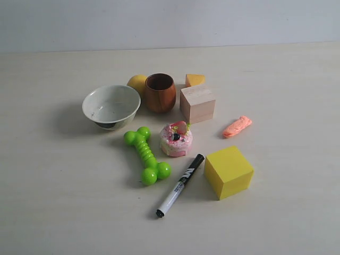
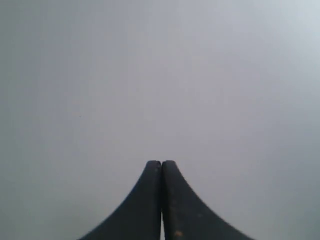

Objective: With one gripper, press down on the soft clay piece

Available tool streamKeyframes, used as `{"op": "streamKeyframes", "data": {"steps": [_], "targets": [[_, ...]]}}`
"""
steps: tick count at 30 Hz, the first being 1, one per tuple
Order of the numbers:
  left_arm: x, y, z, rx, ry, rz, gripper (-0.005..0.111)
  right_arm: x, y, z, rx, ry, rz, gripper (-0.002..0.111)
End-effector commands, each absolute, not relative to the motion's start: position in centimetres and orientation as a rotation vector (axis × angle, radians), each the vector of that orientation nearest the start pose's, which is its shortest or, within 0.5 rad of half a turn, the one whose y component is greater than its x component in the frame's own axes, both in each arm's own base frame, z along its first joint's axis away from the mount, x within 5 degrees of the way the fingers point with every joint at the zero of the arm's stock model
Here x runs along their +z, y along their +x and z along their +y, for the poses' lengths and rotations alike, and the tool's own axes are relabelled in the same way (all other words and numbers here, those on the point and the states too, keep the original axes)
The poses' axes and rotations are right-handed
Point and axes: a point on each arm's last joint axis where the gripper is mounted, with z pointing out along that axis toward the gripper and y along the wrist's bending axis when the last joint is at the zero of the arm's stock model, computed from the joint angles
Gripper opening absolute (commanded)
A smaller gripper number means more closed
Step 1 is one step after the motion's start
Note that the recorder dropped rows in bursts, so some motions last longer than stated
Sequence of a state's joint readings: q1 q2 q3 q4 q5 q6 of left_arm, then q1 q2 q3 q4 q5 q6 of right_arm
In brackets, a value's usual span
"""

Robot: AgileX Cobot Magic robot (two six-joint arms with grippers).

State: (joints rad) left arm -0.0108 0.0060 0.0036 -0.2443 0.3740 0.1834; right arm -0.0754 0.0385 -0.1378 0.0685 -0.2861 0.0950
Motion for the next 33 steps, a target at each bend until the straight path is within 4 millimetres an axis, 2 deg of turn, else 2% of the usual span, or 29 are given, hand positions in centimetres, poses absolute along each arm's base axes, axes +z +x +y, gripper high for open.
{"op": "streamKeyframes", "data": {"steps": [1, 5, 9, 14, 17, 20, 24, 27, 33], "targets": [[18.1, 5.3, -0.8, -0.12, 0.025, 1.839, 0.0, 31.5, 5.5, -0.5, 0.076, 0.165, 1.204, 0.0], [18.1, 5.3, -0.8, -0.12, 0.025, 1.839, 0.0, 34.1, 8.1, -0.7, 0.07, 0.169, 1.336, 0.0], [18.1, 5.3, -0.8, -0.12, 0.025, 1.839, 0.0, 36.4, 11.7, -0.9, 0.075, 0.185, 1.522, 0.0], [18.1, 5.3, -0.8, -0.12, 0.025, 1.839, 0.0, 36.8, 16.9, -0.9, 0.081, 0.173, 1.811, 0.0], [18.1, 5.3, -0.8, -0.12, 0.025, 1.839, 0.0, 36.7, 19.7, 0.9, 0.131, 0.027, 1.923, 0.0], [18.1, 5.3, -0.8, -0.12, 0.025, 1.839, 0.0, 36.2, 21.9, 3.3, 0.168, -0.186, 1.982, 0.0], [18.1, 5.3, -0.8, -0.12, 0.025, 1.839, 0.0, 34.4, 24.2, 6.4, 0.189, -0.452, 2.085, 0.0], [18.1, 5.3, -0.8, -0.12, 0.025, 1.839, 0.0, 32.6, 25.7, 7.7, 0.22, -0.511, 2.181, 0.0], [18.1, 5.3, -0.8, -0.12, 0.025, 1.839, 0.0, 28.2, 28.4, 8.1, 0.185, -0.563, 2.334, 0.0]]}}
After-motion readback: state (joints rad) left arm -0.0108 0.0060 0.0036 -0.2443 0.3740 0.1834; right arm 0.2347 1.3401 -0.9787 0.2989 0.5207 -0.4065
